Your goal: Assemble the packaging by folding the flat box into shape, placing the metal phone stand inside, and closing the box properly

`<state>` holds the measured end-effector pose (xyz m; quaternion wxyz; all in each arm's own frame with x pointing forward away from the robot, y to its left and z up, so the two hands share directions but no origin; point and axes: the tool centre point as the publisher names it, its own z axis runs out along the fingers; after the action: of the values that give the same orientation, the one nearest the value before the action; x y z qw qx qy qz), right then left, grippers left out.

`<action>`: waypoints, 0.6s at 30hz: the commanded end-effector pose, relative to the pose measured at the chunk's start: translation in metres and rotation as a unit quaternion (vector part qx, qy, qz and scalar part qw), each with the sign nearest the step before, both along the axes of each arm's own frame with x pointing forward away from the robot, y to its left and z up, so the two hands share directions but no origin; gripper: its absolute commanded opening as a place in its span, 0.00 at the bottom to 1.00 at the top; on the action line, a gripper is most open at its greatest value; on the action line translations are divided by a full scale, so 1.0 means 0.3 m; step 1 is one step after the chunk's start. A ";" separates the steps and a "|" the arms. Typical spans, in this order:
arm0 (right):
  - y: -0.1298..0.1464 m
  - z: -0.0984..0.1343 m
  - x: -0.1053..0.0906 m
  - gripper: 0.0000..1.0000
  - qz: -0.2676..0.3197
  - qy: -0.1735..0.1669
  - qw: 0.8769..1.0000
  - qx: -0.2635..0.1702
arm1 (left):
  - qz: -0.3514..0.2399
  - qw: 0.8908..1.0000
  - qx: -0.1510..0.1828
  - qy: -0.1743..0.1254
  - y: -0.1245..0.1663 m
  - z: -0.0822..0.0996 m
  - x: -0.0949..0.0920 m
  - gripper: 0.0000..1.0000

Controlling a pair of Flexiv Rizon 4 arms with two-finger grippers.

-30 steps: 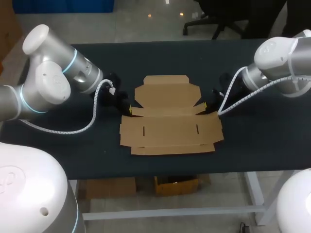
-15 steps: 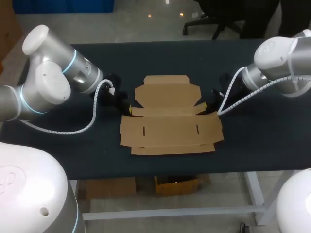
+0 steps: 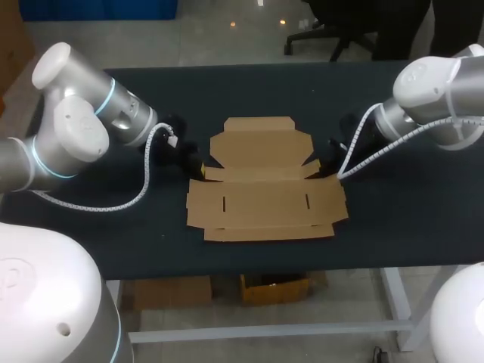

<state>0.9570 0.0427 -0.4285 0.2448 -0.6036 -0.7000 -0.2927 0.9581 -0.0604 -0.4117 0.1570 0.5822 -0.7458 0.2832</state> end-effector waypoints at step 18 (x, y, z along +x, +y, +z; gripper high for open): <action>0.012 -0.003 0.008 0.00 0.003 0.003 1.000 -0.001 | -0.008 1.000 -0.022 -0.013 -0.038 0.030 -0.022 0.00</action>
<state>0.9584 0.0462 -0.4288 0.2451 -0.6035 -0.7009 -0.2905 0.9502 -0.0697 -0.4021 0.1625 0.5690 -0.7454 0.3069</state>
